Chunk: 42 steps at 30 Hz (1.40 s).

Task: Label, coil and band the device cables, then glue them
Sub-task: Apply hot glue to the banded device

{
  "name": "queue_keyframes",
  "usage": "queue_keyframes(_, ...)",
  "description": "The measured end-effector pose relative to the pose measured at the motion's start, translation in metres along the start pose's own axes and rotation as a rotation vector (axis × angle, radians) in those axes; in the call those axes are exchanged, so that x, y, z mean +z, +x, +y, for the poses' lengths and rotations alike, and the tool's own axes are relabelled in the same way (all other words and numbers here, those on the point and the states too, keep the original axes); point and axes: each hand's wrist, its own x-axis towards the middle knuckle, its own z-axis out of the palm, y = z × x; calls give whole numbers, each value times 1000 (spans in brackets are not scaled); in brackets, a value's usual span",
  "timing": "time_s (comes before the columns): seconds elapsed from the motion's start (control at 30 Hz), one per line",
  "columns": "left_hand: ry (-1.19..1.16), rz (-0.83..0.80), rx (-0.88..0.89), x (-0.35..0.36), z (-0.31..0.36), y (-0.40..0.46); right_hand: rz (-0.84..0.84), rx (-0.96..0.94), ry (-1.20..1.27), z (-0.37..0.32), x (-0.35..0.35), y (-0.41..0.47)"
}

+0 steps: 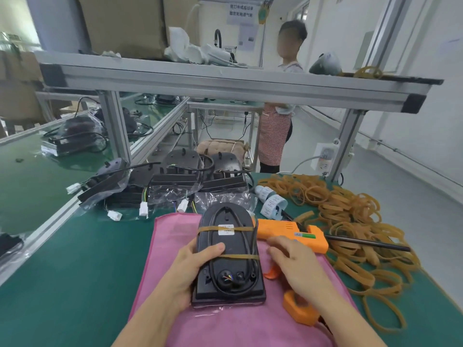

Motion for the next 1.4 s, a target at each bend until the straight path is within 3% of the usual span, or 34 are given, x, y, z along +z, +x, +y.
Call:
queue_keyframes(0.13, 25, 28, -5, 0, -3, 3, 58, -54, -182, 3, -1, 1)
queue_keyframes(0.27, 9, 69, -5, 0, -3, 4, 137, 144, -536, -1, -9, 4)
queue_keyframes(0.4, 1, 70, -20, 2, -2, 4, 110, 249, -693, -7, -16, 6)
queue_keyframes(0.7, 14, 70, -48, 3, -1, 4, -182, 367, -724, -3, -23, 25)
queue_keyframes(0.77, 18, 68, -49, 4, 0, 4, -295, 416, -669, -4, -27, 26)
queue_keyframes(0.83, 14, 64, -40, 5, 1, 3, -307, 480, -547, 2, -30, 26)
queue_keyframes(1.0, 16, 83, 18, 4, 2, 2, -188, 617, 250, 18, -35, 23)
queue_keyframes(1.4, -57, 120, 79, -16, 17, 2, -229, 344, 804, -6, -55, 37)
